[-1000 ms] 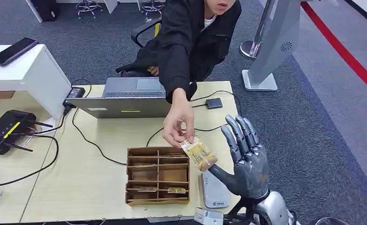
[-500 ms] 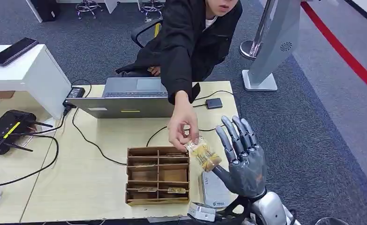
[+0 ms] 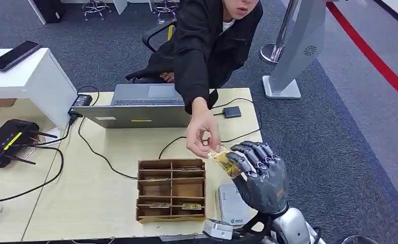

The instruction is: Pass the card to the sensor for recognition and then transmit it.

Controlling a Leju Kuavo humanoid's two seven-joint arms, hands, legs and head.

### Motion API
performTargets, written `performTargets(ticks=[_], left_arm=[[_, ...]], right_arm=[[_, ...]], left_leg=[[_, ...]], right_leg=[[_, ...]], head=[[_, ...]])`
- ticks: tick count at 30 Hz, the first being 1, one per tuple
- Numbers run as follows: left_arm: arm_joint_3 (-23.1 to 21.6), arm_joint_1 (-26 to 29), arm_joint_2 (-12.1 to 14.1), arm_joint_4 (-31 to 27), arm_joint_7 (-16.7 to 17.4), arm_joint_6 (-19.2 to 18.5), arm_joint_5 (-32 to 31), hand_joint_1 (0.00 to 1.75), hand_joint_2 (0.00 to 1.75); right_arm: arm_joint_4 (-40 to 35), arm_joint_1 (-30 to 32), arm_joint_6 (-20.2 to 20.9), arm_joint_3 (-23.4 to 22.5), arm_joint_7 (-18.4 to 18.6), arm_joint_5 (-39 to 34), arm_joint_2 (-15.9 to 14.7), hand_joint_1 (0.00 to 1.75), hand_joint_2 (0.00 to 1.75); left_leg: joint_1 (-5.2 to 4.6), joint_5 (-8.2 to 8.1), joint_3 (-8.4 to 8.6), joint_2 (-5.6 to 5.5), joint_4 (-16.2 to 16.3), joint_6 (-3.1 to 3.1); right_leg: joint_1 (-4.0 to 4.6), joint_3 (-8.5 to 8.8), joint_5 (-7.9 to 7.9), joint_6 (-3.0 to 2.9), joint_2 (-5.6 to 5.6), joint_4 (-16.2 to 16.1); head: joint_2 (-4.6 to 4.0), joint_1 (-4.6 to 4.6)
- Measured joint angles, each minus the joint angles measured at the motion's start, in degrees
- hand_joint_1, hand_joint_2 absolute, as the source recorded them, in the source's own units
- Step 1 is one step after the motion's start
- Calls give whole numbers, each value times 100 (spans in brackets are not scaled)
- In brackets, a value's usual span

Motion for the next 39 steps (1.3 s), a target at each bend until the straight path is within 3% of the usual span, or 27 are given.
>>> performTargets(ticks=[15,30,39], left_arm=[[2,2,0,0,0,7,17,0,0],[2,5,-2,0,0,22,103,0,0],[2,7,-2,0,0,31,116,0,0]], right_arm=[[-2,12,-48,11,26,-28,50,175,175],[-2,116,169,142,-343,-1517,66,175,175],[2,200,271,170,-402,-1729,66,175,175]], left_leg=[[0,0,1,0,0,0],[0,0,0,0,0,0],[0,0,0,0,0,0]], right_leg=[[0,0,0,0,0,0],[0,0,0,0,0,0],[0,-1,0,0,0,0]], head=[[0,0],[0,0],[0,0]])
